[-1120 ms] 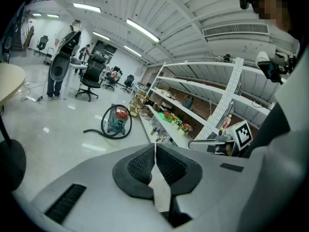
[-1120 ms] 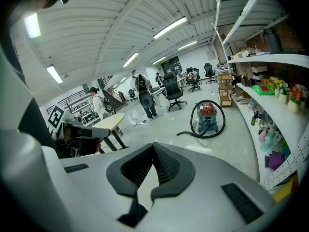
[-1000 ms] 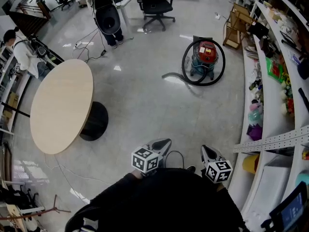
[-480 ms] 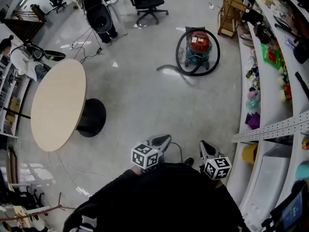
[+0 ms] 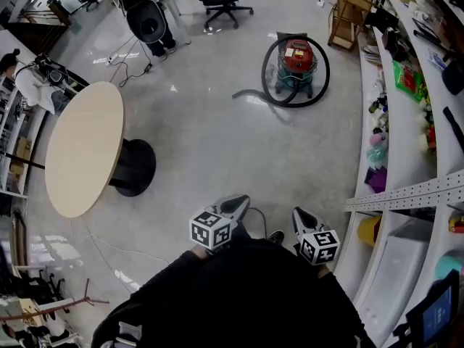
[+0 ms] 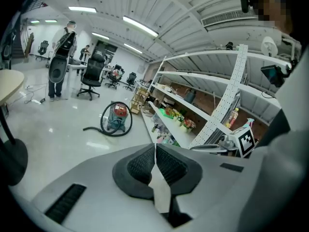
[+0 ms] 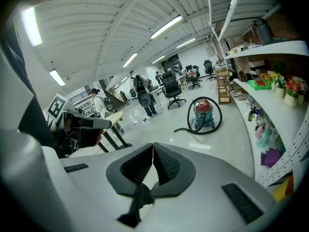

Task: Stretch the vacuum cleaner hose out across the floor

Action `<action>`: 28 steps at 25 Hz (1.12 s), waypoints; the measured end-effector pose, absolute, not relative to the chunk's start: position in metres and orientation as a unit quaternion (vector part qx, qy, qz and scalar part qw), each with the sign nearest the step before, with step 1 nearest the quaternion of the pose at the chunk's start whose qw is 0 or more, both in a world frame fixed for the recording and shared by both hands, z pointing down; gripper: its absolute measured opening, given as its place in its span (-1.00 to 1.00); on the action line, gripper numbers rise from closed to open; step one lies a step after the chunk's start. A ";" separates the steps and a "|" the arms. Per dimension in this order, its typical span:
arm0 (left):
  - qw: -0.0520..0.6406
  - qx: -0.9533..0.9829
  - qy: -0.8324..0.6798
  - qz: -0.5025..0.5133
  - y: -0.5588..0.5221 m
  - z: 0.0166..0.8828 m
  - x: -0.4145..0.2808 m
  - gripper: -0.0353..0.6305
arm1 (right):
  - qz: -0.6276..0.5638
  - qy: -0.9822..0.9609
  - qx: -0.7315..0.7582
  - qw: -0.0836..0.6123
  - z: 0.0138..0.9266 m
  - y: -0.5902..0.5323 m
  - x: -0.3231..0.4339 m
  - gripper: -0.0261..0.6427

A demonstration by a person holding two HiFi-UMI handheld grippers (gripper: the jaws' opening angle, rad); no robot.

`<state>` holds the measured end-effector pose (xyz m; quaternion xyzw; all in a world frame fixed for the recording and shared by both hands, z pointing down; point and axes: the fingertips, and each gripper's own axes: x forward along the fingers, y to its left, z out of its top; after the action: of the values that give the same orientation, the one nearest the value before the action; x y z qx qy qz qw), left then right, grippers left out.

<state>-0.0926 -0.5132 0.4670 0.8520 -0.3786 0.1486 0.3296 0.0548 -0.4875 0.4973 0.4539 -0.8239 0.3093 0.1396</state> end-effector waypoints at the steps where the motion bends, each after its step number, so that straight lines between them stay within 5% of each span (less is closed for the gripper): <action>1: 0.330 0.852 -0.379 0.149 -0.518 0.469 -0.092 -0.82 | 0.311 -0.823 0.454 0.142 0.499 -0.492 0.057 -0.88; 28: 0.329 0.876 -0.303 0.177 -0.864 0.521 -0.186 -0.82 | 0.339 -0.737 0.532 0.240 0.512 -0.748 0.005 -0.88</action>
<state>-0.1862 -0.8644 0.5209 0.8765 -0.3034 0.1774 0.3291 0.0052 -0.7483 0.5124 0.5323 -0.7374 0.3391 0.2405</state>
